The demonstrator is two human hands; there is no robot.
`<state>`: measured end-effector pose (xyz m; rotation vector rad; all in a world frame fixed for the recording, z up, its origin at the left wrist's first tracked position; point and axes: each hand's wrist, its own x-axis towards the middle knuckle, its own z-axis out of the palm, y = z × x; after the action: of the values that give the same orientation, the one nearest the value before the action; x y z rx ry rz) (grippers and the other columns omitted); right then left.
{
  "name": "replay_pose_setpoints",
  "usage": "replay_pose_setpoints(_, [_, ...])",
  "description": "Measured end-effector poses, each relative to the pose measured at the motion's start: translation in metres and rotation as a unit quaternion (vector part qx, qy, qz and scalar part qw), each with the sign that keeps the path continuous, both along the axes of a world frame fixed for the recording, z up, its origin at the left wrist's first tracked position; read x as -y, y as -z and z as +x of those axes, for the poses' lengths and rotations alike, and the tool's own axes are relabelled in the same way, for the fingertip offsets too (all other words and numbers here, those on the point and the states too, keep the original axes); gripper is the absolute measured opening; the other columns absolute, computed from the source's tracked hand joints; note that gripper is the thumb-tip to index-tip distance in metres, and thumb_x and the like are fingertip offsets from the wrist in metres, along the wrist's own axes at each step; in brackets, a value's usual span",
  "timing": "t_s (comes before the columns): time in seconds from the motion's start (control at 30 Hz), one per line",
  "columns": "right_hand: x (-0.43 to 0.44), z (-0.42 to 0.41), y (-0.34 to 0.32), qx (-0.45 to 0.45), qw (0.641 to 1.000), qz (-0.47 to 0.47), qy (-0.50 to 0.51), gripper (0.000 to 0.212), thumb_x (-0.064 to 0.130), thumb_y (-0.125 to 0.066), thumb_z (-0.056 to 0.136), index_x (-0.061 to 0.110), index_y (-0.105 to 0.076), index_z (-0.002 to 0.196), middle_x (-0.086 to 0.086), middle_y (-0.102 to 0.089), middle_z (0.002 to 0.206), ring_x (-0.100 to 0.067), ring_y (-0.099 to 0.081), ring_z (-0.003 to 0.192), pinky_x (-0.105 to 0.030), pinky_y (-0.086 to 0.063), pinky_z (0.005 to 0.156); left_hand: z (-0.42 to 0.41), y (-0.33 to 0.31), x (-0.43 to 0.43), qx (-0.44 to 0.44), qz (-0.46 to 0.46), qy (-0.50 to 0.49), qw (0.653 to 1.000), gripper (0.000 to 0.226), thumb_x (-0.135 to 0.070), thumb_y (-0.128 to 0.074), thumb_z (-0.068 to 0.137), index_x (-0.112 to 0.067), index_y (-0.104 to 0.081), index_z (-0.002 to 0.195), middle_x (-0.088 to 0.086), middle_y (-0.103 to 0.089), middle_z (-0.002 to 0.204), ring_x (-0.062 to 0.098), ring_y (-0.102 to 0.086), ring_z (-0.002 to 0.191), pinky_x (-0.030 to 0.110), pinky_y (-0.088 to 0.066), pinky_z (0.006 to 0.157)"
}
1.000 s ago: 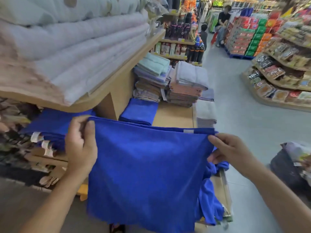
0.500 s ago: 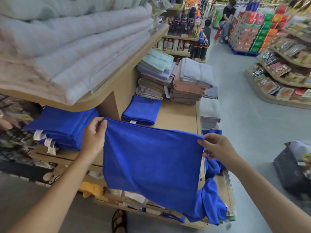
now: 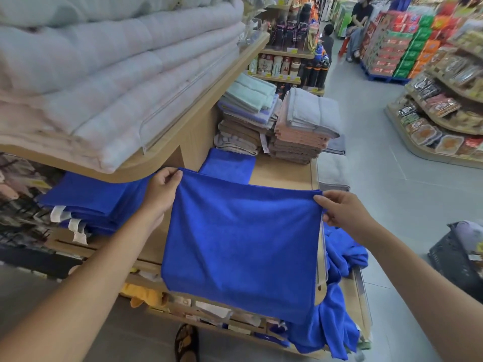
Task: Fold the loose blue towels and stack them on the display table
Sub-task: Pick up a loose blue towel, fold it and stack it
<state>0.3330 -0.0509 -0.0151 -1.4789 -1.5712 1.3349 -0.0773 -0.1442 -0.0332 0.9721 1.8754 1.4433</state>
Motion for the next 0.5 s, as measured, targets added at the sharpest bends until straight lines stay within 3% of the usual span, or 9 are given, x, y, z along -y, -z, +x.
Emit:
replay_pose_setpoints(0.07, [-0.012, -0.006, -0.006, 0.015, 1.000, 0.008, 0.001, 0.015, 0.024, -0.066, 0.100, 0.014, -0.070, 0.089, 0.009, -0.061, 0.059, -0.010, -0.060, 0.045, -0.019, -0.046, 0.042, -0.002, -0.007, -0.011, 0.012, 0.009, 0.009, 1.000, 0.017, -0.034, -0.054, 0.104, -0.031, -0.067, 0.093, -0.019, -0.070, 0.085, 0.007, -0.066, 0.094, 0.025, -0.048, 0.077])
replay_pose_setpoints(0.1, [-0.019, -0.010, -0.010, 0.016, 1.000, 0.013, 0.004, 0.016, 0.025, -0.066, 0.100, 0.015, -0.068, 0.088, 0.008, -0.060, 0.059, -0.011, -0.061, 0.046, -0.019, -0.047, 0.043, -0.003, -0.011, -0.019, 0.024, 0.014, 0.017, 0.999, 0.016, -0.033, -0.053, 0.105, -0.028, -0.068, 0.102, -0.014, -0.071, 0.098, 0.015, -0.065, 0.108, 0.027, -0.049, 0.085])
replay_pose_setpoints(0.17, [-0.035, -0.017, -0.021, 0.004, 0.999, 0.031, 0.019, 0.017, 0.027, -0.067, 0.099, 0.016, -0.067, 0.087, 0.006, -0.060, 0.063, -0.011, -0.064, 0.047, -0.020, -0.049, 0.043, -0.007, -0.022, -0.034, 0.057, 0.017, 0.030, 0.998, 0.035, -0.037, -0.051, 0.106, -0.016, -0.062, 0.131, 0.004, -0.064, 0.134, 0.026, -0.054, 0.131, 0.040, -0.044, 0.109])
replay_pose_setpoints(0.23, [-0.050, -0.023, -0.032, -0.014, 0.998, 0.056, 0.038, 0.015, 0.027, -0.069, 0.098, 0.017, -0.068, 0.088, 0.002, -0.062, 0.070, -0.011, -0.065, 0.048, -0.020, -0.050, 0.043, -0.013, -0.031, -0.048, 0.079, -0.003, 0.038, 0.996, 0.049, -0.042, -0.048, 0.106, -0.015, -0.050, 0.147, 0.010, -0.050, 0.152, 0.028, -0.045, 0.140, 0.048, -0.032, 0.120])
replay_pose_setpoints(0.5, [-0.060, -0.032, -0.036, -0.021, 0.995, 0.085, 0.036, 0.006, 0.016, -0.068, 0.098, 0.019, -0.069, 0.093, -0.009, -0.069, 0.088, -0.009, -0.063, 0.048, -0.021, -0.051, 0.045, -0.025, -0.031, -0.059, 0.075, -0.022, 0.057, 0.995, 0.044, -0.037, -0.047, 0.107, -0.016, -0.052, 0.145, 0.006, -0.053, 0.149, 0.020, -0.050, 0.136, 0.039, -0.039, 0.116])
